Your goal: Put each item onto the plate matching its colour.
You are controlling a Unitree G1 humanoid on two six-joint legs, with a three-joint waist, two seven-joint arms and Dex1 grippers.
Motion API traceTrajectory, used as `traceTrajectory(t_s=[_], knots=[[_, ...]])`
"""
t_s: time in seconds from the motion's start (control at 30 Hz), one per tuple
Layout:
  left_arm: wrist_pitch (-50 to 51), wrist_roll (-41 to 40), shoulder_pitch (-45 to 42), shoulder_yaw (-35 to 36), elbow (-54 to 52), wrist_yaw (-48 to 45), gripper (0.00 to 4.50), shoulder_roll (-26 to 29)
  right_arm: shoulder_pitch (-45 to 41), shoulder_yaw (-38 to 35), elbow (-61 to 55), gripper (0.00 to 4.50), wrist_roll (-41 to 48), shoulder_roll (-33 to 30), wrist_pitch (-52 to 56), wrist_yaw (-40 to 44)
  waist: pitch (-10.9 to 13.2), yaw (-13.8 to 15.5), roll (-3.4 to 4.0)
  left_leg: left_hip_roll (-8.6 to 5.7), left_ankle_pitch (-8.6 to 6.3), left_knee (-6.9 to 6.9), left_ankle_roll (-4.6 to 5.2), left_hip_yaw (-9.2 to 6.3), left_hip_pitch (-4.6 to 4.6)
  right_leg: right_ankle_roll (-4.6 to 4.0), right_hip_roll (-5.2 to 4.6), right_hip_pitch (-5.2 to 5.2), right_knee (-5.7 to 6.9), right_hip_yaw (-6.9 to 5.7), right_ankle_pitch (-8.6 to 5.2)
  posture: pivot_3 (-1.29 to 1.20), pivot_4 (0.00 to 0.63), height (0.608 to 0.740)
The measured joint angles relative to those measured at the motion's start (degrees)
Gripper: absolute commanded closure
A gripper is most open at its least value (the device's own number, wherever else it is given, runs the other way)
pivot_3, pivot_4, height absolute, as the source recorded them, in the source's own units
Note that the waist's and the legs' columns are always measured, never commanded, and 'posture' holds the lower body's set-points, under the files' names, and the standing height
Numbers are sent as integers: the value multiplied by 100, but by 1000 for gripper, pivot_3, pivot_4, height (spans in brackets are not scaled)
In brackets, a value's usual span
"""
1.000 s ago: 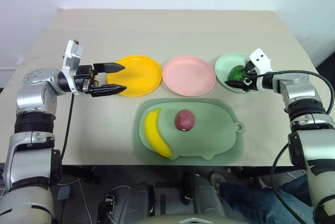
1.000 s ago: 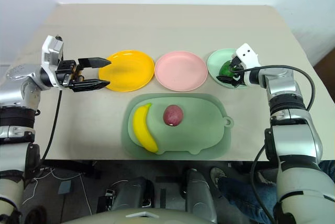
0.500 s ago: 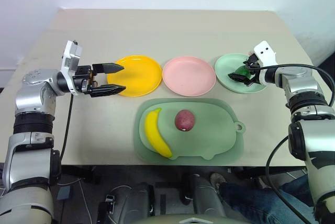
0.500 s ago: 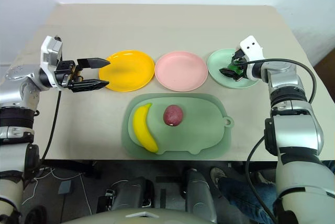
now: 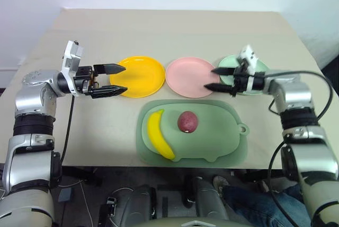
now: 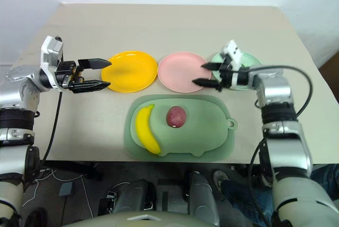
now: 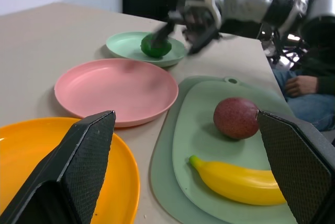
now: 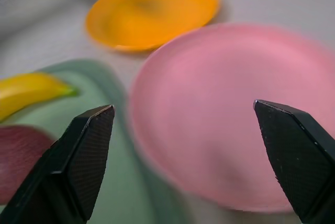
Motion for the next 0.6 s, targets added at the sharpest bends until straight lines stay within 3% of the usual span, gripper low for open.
traceTrajectory(t_s=[0.2, 0.6], knots=[[14, 0, 2, 0, -34, 0, 0, -1, 506, 134, -1374, 27, 376, 28, 597, 23, 0, -1, -1, 0, 0, 0, 1, 0, 1, 0, 2, 1, -1, 0, 0, 0, 150, 740], [39, -1, 56, 4, -84, 0, 0, 2, 1110, 281, -2413, 27, 878, -193, 1225, 179, -1, 1, -2, 0, -1, -1, 2, -1, 1, -1, 4, 1, -2, 0, -1, 0, 150, 740]])
